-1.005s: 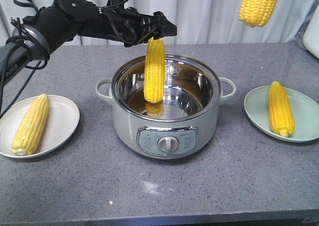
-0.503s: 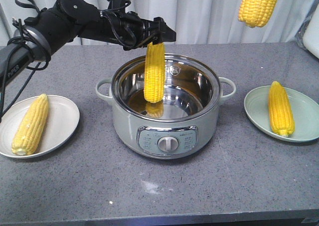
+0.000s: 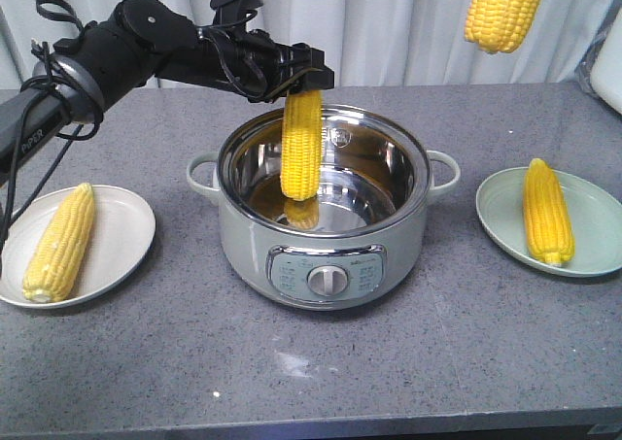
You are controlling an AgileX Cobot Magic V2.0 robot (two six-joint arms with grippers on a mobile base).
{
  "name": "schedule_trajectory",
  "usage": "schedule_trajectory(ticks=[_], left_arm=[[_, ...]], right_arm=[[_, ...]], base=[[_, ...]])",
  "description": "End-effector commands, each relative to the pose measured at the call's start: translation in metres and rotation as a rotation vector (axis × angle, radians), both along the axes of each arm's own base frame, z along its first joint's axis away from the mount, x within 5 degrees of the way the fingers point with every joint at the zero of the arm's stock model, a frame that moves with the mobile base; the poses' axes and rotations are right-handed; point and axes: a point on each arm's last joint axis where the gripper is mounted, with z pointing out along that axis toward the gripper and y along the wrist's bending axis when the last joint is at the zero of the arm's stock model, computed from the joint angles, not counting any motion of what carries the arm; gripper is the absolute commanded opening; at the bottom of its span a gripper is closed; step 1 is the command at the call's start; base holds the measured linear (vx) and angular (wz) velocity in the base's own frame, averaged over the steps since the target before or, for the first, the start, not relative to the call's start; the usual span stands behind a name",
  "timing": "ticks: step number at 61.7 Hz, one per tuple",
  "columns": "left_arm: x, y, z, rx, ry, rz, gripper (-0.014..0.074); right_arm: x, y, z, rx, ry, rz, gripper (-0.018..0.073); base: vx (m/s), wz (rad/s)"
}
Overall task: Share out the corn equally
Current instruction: 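Lift the last cob out of the pot with the left gripper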
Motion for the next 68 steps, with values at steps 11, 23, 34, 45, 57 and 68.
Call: schedule_trajectory(ticks=[11, 23, 34, 45, 57, 68], left_arm=[[-0.014, 0.0, 0.049, -0.09, -0.095, 0.016, 0.0015], [-0.026, 0.008, 0.081, -0.132, -0.152, 0.026, -0.0008], [-0.052, 0.025, 0.125, -0.146, -0.23, 0.018, -0.0008], [-0.086, 0.042, 0.16, -0.093, -0.258, -0.049, -0.0008], [-0.116, 0.055, 0.17, 0.065, -0.194, -0.1, -0.0008], [-0.132, 0.062, 0.169, 0.157, -0.103, -0.125, -0.0008]], right_arm=[[-0.016, 0.0, 0.024, 0.041, -0.094, -0.023, 0.0007], [-0.016, 0.0, 0.024, 0.042, -0.095, -0.024, 0.0007], [-0.016, 0.0, 0.024, 0.041, -0.094, -0.023, 0.0007], [-0.016, 0.0, 0.024, 0.04, -0.092, -0.02, 0.0007], [-0.016, 0.0, 0.024, 0.04, -0.092, -0.02, 0.0007], [-0.016, 0.0, 0.024, 0.04, -0.092, -0.02, 0.0007]], base=[[0.0, 0.0], [0.0, 0.0], [0.0, 0.0], [0.0, 0.0], [0.0, 0.0], [0.0, 0.0]])
